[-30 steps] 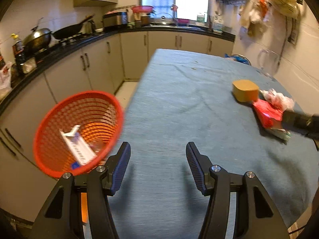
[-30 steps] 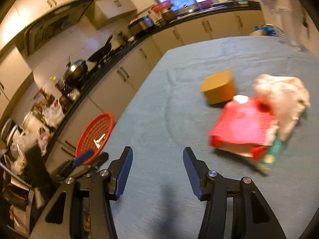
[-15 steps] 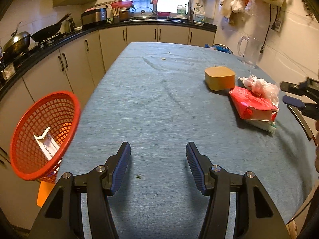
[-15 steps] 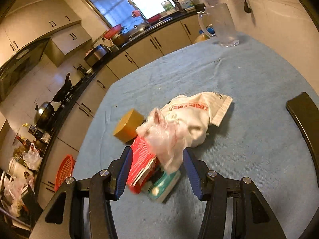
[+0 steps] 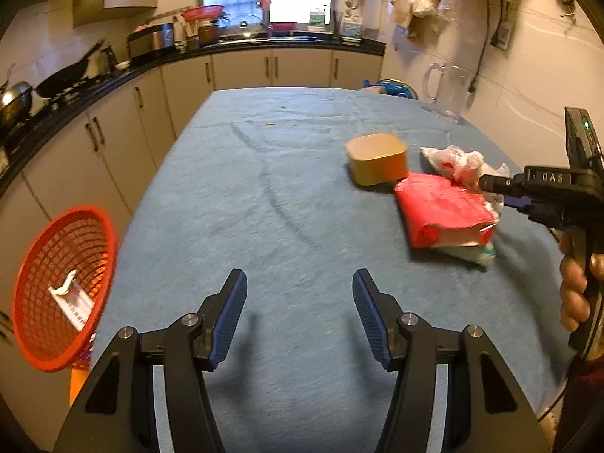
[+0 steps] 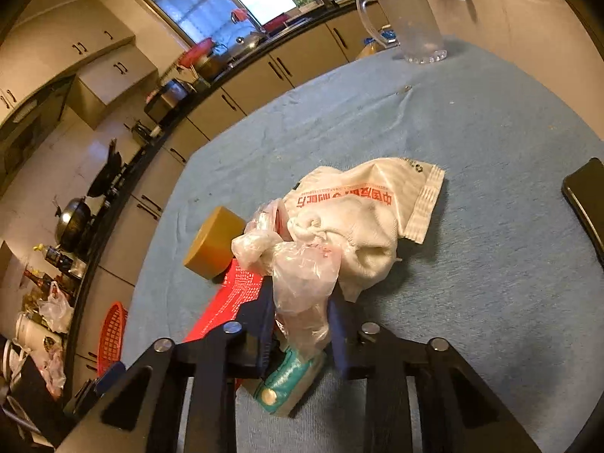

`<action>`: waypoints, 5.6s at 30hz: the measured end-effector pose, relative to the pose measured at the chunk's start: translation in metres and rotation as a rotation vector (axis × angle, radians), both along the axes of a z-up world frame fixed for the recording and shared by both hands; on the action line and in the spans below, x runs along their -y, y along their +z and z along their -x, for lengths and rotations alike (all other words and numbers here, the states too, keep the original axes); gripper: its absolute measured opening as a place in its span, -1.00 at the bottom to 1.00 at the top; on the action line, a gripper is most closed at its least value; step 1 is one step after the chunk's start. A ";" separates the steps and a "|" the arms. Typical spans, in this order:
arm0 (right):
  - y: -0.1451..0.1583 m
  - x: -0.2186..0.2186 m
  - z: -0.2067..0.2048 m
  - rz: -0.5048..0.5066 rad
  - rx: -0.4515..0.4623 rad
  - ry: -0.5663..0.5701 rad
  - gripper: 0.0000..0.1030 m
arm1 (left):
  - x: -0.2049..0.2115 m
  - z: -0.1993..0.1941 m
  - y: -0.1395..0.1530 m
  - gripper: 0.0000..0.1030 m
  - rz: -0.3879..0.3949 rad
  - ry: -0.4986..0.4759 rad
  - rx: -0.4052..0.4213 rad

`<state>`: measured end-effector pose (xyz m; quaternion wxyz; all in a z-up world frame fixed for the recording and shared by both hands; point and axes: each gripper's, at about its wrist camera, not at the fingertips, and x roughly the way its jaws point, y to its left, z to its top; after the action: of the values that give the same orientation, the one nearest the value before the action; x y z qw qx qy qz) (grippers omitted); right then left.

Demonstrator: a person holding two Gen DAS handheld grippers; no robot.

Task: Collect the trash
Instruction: 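Move both tools back toward the remaining items on the table, then grasp the red packet with the left tool while the right tool grasps the plastic bag, then carry the red packet and plastic bag over the red wastebasket and open both tools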

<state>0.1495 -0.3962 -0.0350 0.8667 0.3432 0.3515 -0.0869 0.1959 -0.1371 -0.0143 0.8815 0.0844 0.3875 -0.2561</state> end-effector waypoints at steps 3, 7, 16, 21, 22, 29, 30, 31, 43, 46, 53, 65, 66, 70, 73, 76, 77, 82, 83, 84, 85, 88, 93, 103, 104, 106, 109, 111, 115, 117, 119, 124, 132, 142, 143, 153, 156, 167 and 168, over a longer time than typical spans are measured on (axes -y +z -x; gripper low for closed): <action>0.007 -0.001 0.015 0.021 0.036 -0.007 -0.50 | 0.014 -0.007 0.007 0.14 0.042 -0.039 -0.059; 0.015 0.002 0.036 0.015 0.088 -0.011 -0.50 | 0.038 -0.022 0.011 0.26 0.128 -0.094 -0.186; 0.016 0.016 0.065 -0.023 0.126 -0.036 -0.50 | 0.095 -0.042 -0.001 0.45 0.205 -0.127 -0.405; 0.011 0.024 0.074 -0.049 0.136 -0.031 -0.50 | 0.114 -0.039 -0.004 0.54 0.167 -0.137 -0.399; 0.011 0.024 0.075 -0.048 0.137 -0.027 -0.50 | 0.115 -0.040 -0.005 0.54 0.166 -0.131 -0.410; 0.004 0.024 0.073 -0.072 0.135 -0.016 -0.50 | 0.127 -0.063 -0.027 0.54 0.209 -0.133 -0.545; 0.004 0.024 0.073 -0.072 0.135 -0.016 -0.50 | 0.129 -0.066 -0.032 0.54 0.227 -0.129 -0.574; 0.004 0.024 0.072 -0.072 0.134 -0.016 -0.50 | 0.129 -0.068 -0.034 0.54 0.246 -0.130 -0.586; -0.006 0.016 0.064 -0.090 0.112 0.011 -0.50 | 0.125 -0.049 -0.010 -0.40 0.275 -0.184 -0.476; -0.011 0.012 0.063 -0.097 0.100 0.019 -0.50 | 0.129 -0.038 -0.001 -0.40 0.281 -0.234 -0.451; -0.014 0.016 0.066 -0.104 0.095 0.007 -0.50 | 0.143 -0.030 -0.001 -0.43 0.264 -0.266 -0.431; -0.002 0.014 0.082 -0.081 0.124 -0.014 -0.50 | 0.110 -0.007 0.027 -0.59 0.276 -0.266 -0.266; 0.000 0.012 0.082 -0.077 0.126 -0.012 -0.50 | 0.107 -0.007 0.028 -0.59 0.277 -0.267 -0.257; 0.005 0.003 0.080 -0.070 0.129 -0.001 -0.50 | 0.090 -0.003 0.035 -0.59 0.277 -0.254 -0.218; 0.009 -0.006 0.077 -0.060 0.128 0.015 -0.50 | 0.072 -0.001 0.039 -0.59 0.291 -0.233 -0.192; 0.012 -0.015 0.071 -0.050 0.125 0.033 -0.50 | 0.056 -0.001 0.044 -0.59 0.306 -0.214 -0.171; 0.013 -0.018 0.069 -0.047 0.123 0.040 -0.50 | 0.049 -0.001 0.045 -0.59 0.310 -0.208 -0.165; 0.017 -0.037 0.057 -0.030 0.114 0.077 -0.50 | 0.022 0.001 0.045 -0.59 0.315 -0.169 -0.147; 0.018 -0.041 0.055 -0.029 0.112 0.087 -0.50 | 0.019 0.000 0.045 -0.59 0.315 -0.162 -0.144; 0.019 -0.046 0.052 -0.025 0.111 0.097 -0.50 | 0.013 -0.001 0.044 -0.59 0.315 -0.153 -0.141; 0.020 -0.050 0.050 -0.020 0.111 0.102 -0.50 | 0.006 -0.001 0.044 -0.59 0.318 -0.141 -0.136; 0.021 -0.062 0.043 -0.009 0.107 0.130 -0.50 | -0.008 -0.001 0.045 -0.59 0.325 -0.114 -0.125; 0.024 -0.082 0.030 0.008 0.100 0.174 -0.50 | -0.036 -0.003 0.049 -0.59 0.336 -0.062 -0.098; 0.030 -0.123 0.008 0.035 0.093 0.271 -0.50 | -0.087 -0.005 0.050 -0.59 0.354 0.027 -0.070; 0.031 -0.127 0.005 0.040 0.093 0.281 -0.50 | -0.092 -0.006 0.049 -0.59 0.357 0.035 -0.068; 0.031 -0.135 0.002 0.046 0.093 0.299 -0.50 | -0.104 -0.007 0.051 -0.59 0.366 0.054 -0.062; 0.033 -0.150 -0.006 0.055 0.092 0.331 -0.50 | -0.122 -0.007 0.052 -0.59 0.374 0.081 -0.053; 0.035 -0.160 -0.012 0.061 0.094 0.352 -0.50 | -0.132 -0.006 0.053 -0.59 0.375 0.095 -0.045; 0.038 -0.177 -0.023 0.066 0.098 0.392 -0.50 | -0.153 -0.005 0.054 -0.59 0.371 0.133 -0.029; 0.040 -0.186 -0.030 0.067 0.100 0.412 -0.50 | -0.166 -0.004 0.053 -0.59 0.367 0.158 -0.021; 0.041 -0.196 -0.038 0.062 0.103 0.433 -0.50 | -0.179 -0.005 0.052 -0.59 0.365 0.184 -0.013; 0.043 -0.217 -0.058 0.047 0.106 0.474 -0.50 | -0.209 -0.008 0.048 -0.59 0.361 0.253 -0.004; 0.046 -0.258 -0.091 0.017 0.098 0.551 -0.50 | -0.249 -0.019 0.042 -0.59 0.366 0.343 0.003; 0.039 -0.298 -0.123 -0.015 0.074 0.609 -0.50 | -0.273 -0.032 0.025 -0.59 0.341 0.415 -0.007; 0.038 -0.301 -0.127 -0.022 0.067 0.612 -0.50 | -0.275 -0.034 0.023 -0.59 0.339 0.421 -0.012; 0.023 -0.333 -0.163 -0.053 0.027 0.635 -0.50 | -0.283 -0.043 0.003 -0.59 0.299 0.445 -0.057; 0.017 -0.339 -0.173 -0.060 0.006 0.636 -0.50 | -0.282 -0.044 0.000 -0.59 0.287 0.454 -0.057; -0.005 -0.349 -0.196 -0.060 -0.053 0.640 -0.45 | -0.284 -0.048 -0.005 -0.59 0.293 0.473 -0.072; -0.006 -0.350 -0.197 -0.060 -0.056 0.644 -0.44 | -0.284 -0.048 -0.005 -0.59 0.293 0.471 -0.073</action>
<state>0.3465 -0.0463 -0.0407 0.8290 0.2371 0.4684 0.1927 0.2435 0.1468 -0.0189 0.9050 -0.1457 0.3869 -0.1001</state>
